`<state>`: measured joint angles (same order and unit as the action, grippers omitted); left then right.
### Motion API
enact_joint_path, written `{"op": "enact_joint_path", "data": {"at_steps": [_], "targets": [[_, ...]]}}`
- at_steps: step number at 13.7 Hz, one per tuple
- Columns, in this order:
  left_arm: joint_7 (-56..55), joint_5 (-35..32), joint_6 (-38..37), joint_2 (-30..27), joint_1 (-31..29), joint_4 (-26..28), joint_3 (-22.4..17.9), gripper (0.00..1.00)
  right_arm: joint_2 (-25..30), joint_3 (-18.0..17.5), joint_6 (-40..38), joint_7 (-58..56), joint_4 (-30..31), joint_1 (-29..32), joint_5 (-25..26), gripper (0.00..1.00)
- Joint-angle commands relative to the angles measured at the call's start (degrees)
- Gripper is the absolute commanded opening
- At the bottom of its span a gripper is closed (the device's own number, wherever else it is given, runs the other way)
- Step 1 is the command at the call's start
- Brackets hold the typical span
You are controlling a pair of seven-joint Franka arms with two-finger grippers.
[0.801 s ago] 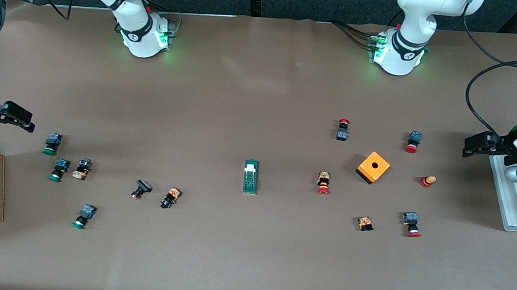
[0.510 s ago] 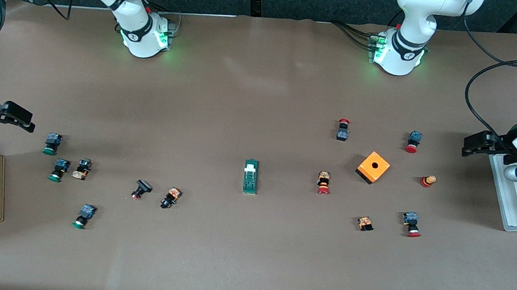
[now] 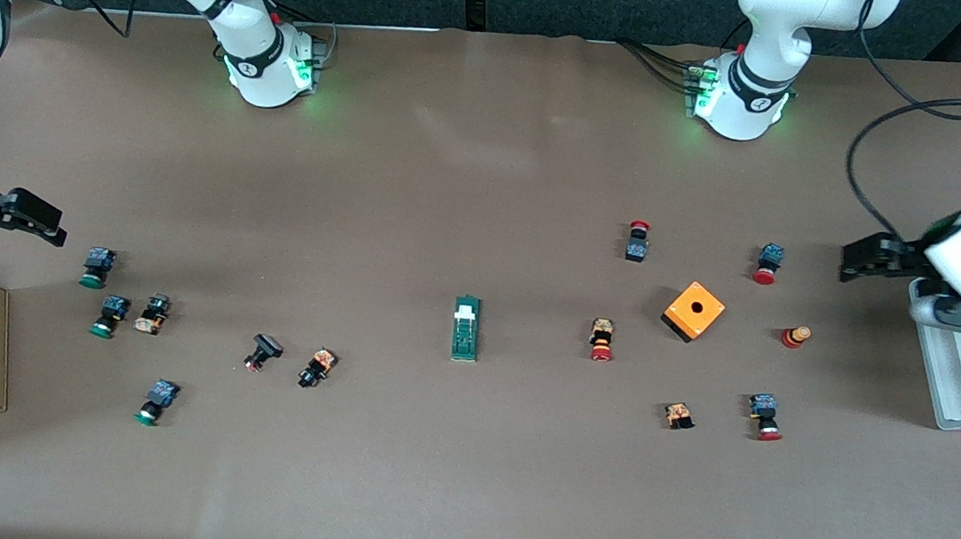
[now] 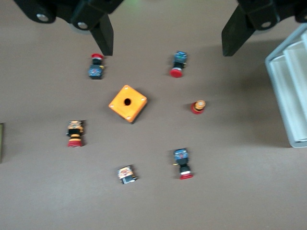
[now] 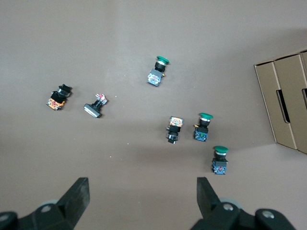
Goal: Close load switch with both arms
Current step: 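Move the left gripper over the green load switch and lower it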
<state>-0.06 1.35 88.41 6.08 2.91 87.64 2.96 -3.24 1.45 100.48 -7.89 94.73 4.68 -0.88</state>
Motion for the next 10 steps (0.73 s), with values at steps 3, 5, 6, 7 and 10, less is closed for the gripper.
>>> {"op": "enact_joint_path", "data": {"at_steps": [3,5,6,7,10], "targets": [[-19.3,-0.3,5.7,1.7,0.1,-0.5,9.4,1.00,0.2,0.0,0.2,0.8,0.2,0.1,1.5,1.00],[-27.5,-0.4,11.1,3.8,0.1,-0.3,13.6,1.00,0.1,0.0,0.2,0.8,0.2,0.2,1.5,1.00],[-31.5,-0.5,13.9,5.2,0.1,-0.3,15.6,1.00,0.1,0.0,0.2,0.8,0.2,0.2,1.5,1.00],[-34.5,-0.5,15.9,6.7,0.2,-0.3,17.0,1.00,0.1,0.0,0.2,0.8,0.2,0.2,1.5,1.00],[-42.6,-12.3,20.6,10.7,5.4,-0.3,20.2,1.00,0.0,0.0,0.5,0.9,0.2,0.0,1.5,1.00]]}}
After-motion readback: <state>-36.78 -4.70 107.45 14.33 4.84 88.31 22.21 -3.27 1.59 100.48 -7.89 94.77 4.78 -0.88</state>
